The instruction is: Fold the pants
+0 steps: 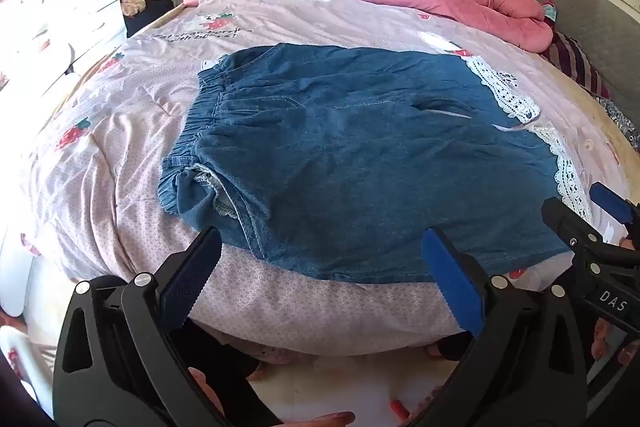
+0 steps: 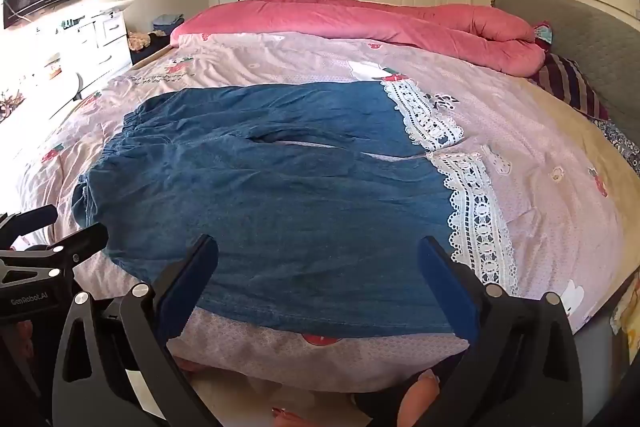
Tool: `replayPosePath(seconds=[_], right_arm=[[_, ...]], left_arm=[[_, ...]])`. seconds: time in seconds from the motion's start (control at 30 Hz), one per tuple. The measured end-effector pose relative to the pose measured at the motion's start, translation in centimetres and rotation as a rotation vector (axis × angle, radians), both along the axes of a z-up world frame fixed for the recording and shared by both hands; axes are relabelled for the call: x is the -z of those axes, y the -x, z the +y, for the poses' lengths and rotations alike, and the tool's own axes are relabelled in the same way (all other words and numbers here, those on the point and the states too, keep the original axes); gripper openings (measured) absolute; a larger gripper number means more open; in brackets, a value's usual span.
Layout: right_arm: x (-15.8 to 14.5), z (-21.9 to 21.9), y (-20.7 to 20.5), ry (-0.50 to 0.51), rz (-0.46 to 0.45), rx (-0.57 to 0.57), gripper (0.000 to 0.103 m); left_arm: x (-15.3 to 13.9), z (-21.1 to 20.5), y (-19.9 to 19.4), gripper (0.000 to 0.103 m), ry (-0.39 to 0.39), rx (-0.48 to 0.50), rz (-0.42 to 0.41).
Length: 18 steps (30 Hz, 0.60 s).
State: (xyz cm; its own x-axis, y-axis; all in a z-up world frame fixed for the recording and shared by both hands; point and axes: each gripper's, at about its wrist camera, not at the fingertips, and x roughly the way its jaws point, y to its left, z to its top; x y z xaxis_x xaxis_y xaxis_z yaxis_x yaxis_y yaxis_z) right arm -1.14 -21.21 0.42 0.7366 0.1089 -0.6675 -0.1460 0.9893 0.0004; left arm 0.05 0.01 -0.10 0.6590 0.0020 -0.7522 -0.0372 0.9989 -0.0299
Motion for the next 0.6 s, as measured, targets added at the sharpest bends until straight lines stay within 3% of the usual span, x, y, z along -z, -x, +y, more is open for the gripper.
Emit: replayPosePath(seconds=[0.6], right_arm=[[0.06, 0.47, 0.03, 0.013, 0.003, -0.009, 0.099]], left_arm=[[0.2, 0.26, 0.07, 0.094, -0.01, -0.009, -0.002]])
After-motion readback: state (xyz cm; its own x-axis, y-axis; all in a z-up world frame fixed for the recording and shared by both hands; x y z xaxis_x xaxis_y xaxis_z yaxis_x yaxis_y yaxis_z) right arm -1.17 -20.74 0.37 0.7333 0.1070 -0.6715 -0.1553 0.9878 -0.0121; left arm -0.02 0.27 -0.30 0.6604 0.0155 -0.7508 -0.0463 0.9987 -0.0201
